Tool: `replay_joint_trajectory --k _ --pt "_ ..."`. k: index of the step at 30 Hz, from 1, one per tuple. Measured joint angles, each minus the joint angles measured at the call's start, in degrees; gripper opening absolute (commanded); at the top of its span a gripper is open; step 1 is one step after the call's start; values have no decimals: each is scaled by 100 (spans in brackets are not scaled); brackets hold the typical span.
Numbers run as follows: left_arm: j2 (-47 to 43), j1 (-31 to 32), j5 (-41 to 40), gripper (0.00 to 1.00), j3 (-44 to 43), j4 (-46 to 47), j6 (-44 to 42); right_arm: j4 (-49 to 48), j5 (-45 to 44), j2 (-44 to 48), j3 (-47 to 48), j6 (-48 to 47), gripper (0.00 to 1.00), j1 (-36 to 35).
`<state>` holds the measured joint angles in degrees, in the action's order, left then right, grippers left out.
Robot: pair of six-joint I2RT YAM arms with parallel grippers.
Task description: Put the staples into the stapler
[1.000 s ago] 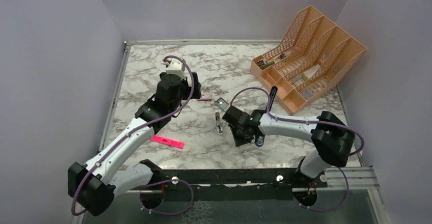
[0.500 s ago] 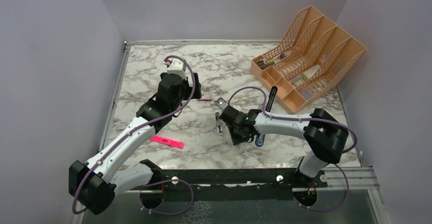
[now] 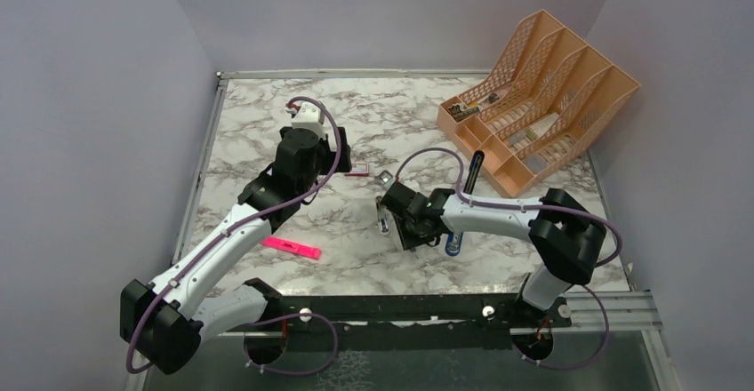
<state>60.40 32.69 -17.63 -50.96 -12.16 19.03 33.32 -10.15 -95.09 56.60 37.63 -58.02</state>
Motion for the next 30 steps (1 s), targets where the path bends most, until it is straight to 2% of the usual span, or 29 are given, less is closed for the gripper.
replay_joint_trajectory --k 9,15,30 --pt "0 0 0 89 0 0 0 28 -74 -114 26 59 32 0" --pt "0 0 0 89 0 0 2 37 -92 -129 26 149 23 0" --pt "0 0 0 89 0 0 2 168 -236 -129 105 254 20 -2"
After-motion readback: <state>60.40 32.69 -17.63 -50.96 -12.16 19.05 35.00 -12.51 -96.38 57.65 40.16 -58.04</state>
